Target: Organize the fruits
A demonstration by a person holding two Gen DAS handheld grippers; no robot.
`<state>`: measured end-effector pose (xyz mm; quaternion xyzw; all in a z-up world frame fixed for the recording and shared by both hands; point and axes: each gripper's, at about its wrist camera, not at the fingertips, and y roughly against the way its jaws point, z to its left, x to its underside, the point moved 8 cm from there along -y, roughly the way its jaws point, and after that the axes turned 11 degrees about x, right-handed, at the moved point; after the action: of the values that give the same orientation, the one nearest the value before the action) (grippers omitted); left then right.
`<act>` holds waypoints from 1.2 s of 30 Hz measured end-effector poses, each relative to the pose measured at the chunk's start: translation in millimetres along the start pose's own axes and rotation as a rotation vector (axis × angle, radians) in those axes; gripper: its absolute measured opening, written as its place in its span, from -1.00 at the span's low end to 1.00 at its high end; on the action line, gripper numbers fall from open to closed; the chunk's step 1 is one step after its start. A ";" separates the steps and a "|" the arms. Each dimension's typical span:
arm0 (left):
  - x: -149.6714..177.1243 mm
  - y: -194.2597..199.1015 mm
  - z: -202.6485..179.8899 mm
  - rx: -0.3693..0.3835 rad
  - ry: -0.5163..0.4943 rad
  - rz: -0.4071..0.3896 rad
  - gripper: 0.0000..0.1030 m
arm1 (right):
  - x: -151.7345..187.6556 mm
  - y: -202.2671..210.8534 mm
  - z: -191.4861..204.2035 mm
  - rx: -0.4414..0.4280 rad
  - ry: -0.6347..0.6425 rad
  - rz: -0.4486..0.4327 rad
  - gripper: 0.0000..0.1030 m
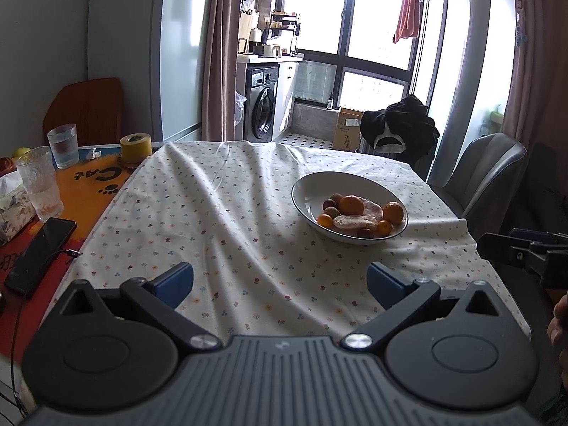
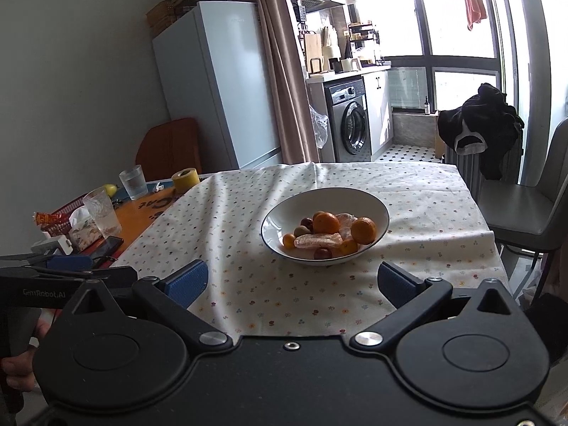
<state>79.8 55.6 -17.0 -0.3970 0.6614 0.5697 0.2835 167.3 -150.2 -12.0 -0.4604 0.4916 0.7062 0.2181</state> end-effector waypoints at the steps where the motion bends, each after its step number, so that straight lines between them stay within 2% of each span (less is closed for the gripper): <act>1: -0.5 -0.2 1.4 -0.003 0.005 -0.005 0.99 | 0.1 -1.0 -0.2 0.000 -0.001 0.001 1.00; 36: 5.9 -6.3 2.6 0.001 -0.006 0.013 0.99 | 3.2 -4.3 -7.6 0.013 -0.006 0.004 1.00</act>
<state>81.9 56.7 -25.7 -0.3907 0.6635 0.5724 0.2819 172.4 -155.6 -17.5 -0.4559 0.4965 0.7048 0.2213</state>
